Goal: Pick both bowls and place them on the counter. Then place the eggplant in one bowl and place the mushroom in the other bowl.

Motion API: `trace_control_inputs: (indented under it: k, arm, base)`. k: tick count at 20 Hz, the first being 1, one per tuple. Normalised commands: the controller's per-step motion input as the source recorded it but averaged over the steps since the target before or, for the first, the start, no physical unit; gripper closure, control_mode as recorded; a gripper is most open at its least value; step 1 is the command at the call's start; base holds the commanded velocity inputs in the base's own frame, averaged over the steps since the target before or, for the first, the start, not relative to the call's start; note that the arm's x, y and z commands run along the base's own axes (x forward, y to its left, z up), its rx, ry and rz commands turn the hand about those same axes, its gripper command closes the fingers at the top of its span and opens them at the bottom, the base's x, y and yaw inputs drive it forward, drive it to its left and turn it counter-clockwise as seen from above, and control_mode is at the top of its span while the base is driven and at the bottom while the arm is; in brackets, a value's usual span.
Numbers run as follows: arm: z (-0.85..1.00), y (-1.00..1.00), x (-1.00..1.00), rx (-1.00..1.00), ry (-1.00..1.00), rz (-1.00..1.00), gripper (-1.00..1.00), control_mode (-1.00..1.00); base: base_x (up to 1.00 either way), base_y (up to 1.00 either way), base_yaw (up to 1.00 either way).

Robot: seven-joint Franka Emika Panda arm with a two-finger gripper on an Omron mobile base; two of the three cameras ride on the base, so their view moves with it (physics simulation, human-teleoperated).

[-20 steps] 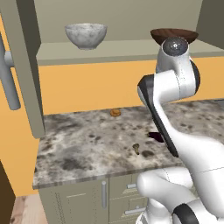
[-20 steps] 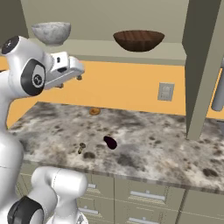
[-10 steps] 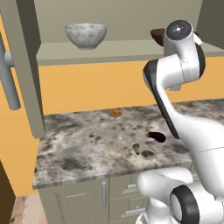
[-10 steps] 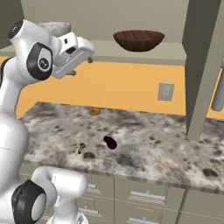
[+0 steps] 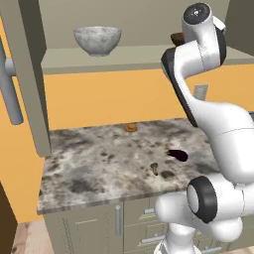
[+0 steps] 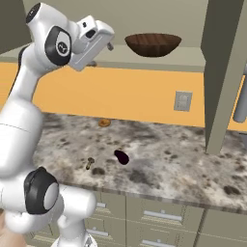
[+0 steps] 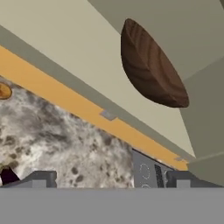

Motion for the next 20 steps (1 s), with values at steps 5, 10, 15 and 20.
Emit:
trace_control_inputs:
  k: [5,10,15,20]
  arm:
    - [-0.04,-0.15,0.5,0.0,-0.12,0.11,-1.0,-1.0]
    - [0.06,-0.05,0.4,-0.08,-0.03,0.0,-1.0,-1.0]
    - [0.08,-0.05,0.44,-0.1,0.07,-0.01,-1.0,-1.0]
    - [0.07,-0.14,0.53,-0.09,0.1,0.0,-1.0,-1.0]
  base:
    - [0.0,0.0,0.0]
    - [0.0,0.0,0.0]
    - [0.0,0.0,0.0]
    - [0.0,0.0,0.0]
